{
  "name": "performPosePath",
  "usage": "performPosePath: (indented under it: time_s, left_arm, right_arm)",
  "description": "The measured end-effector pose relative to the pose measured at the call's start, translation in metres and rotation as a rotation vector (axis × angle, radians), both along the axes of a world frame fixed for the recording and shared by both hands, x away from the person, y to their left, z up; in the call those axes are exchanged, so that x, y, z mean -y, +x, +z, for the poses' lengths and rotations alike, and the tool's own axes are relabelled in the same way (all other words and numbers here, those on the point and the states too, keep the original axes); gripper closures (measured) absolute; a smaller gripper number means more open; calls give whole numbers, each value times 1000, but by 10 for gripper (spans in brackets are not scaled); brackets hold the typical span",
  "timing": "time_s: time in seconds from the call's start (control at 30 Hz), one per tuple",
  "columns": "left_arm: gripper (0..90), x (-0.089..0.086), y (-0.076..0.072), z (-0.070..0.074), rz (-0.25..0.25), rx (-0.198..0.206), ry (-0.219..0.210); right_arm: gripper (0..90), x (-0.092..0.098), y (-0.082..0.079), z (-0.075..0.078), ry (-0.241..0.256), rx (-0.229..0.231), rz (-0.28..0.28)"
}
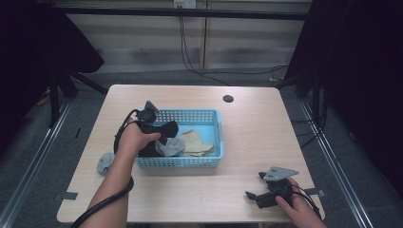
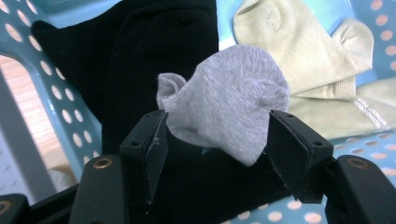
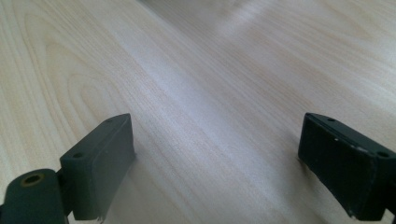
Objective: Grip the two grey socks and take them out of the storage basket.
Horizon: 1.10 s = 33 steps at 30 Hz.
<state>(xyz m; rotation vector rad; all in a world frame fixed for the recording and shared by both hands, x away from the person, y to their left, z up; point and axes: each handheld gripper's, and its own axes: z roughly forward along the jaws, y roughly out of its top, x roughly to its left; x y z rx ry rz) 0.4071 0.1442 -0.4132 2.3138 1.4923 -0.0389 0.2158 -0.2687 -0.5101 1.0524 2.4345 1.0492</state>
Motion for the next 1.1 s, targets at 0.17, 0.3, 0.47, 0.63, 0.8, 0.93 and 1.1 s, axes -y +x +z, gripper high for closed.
performPosePath:
  time_s: [0.17, 0.3, 0.47, 0.63, 0.8, 0.93, 1.1]
  left_arm:
    - [380, 0, 4, -7, 10, 13, 5]
    - [379, 0, 8, -16, 22, 6, 3]
    - [380, 1, 11, -23, 21, -11, 10]
    - [492, 5, 14, -25, 22, -19, 16]
    - [670, 9, 19, -20, 23, -30, 31]
    - [767, 9, 19, -18, 5, -60, 42]
    - [824, 6, 17, -10, -6, -82, 39]
  right_arm:
    - [103, 0, 0, 0, 2, -6, 0]
    - [102, 0, 0, 0, 2, -5, 1]
    - [103, 0, 0, 0, 3, -6, 0]
    - [103, 0, 0, 0, 4, -9, -1]
    - [103, 0, 0, 0, 2, -5, 1]
    - [103, 0, 0, 0, 2, -5, 1]
    - [103, 0, 0, 0, 4, -5, 0]
